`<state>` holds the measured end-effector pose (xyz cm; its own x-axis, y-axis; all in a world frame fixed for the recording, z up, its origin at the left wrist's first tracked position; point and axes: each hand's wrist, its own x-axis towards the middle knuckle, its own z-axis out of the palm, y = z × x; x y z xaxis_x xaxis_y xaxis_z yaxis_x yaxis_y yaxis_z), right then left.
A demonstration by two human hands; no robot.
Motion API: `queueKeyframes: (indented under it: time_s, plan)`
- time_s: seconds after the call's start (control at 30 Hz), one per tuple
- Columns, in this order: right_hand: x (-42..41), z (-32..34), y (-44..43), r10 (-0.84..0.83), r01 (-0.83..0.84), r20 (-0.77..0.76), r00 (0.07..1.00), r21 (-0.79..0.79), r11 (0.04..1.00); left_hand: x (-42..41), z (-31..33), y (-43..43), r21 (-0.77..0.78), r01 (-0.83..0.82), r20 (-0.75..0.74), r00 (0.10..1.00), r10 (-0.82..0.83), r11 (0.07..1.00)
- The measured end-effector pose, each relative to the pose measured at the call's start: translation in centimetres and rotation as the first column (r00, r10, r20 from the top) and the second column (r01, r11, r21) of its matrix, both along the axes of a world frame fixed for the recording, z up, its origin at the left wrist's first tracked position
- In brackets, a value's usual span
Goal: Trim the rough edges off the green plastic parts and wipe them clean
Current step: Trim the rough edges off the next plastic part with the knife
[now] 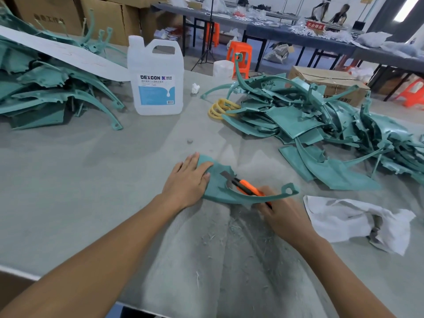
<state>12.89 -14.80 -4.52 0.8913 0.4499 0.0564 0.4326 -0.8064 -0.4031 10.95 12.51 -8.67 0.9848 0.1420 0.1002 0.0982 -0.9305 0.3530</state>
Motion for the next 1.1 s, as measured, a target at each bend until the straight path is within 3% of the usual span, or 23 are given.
queueKeyframes:
  time_s: [0.53,0.63,0.8,0.93,1.1]
  plan:
    - [0.6,-0.8,-0.9,-0.011,0.011,0.018,1.000,-0.023,1.000,-0.2,0.1,0.0,-0.040,-0.025,-0.006,1.000,0.025,0.999]
    - [0.2,-0.6,-1.1,0.078,-0.078,-0.014,0.997,0.032,0.996,-0.2,0.0,0.1,-0.034,-0.021,0.002,1.000,0.021,0.999]
    - [1.0,0.5,-1.8,0.175,-0.180,-0.081,0.981,-0.062,0.982,-0.1,0.0,0.0,-0.033,-0.008,0.016,1.000,0.008,0.999]
    - [2.1,1.4,-1.6,0.141,-0.127,0.035,0.989,-0.253,0.959,-0.1,0.1,0.1,-0.041,-0.007,0.011,1.000,0.008,0.999]
    - [2.3,2.1,-2.0,0.207,-0.215,-0.057,0.977,-0.228,0.950,-0.2,0.2,0.0,-0.048,-0.004,0.013,1.000,0.005,0.999]
